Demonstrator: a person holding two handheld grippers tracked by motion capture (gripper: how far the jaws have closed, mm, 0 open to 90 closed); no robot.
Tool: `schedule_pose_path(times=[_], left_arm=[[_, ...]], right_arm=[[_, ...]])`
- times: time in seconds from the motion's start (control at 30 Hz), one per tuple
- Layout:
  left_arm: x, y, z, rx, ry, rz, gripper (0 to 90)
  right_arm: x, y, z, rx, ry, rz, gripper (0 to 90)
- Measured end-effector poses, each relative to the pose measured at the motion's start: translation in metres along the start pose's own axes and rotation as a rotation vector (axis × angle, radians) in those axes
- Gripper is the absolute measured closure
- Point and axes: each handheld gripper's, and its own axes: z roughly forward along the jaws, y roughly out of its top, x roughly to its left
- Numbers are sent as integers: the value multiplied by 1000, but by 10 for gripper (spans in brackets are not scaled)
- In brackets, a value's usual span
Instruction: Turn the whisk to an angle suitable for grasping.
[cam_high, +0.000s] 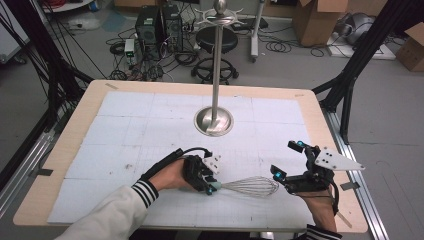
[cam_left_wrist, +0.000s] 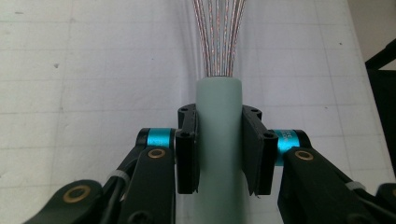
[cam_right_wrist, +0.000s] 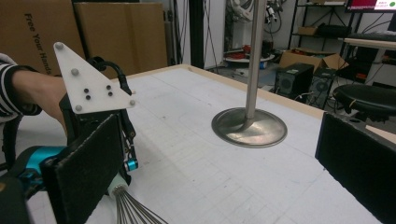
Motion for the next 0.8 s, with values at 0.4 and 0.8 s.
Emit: schedule_pose_path(times=[0.4, 0.8], left_arm=[[4, -1, 4, -13, -19, -1, 688], [4, -1, -17, -120, 35, -34, 299]], right_arm=[[0, -1, 1, 2, 1, 1, 0], [-2, 0, -2, -7, -1, 5, 0]])
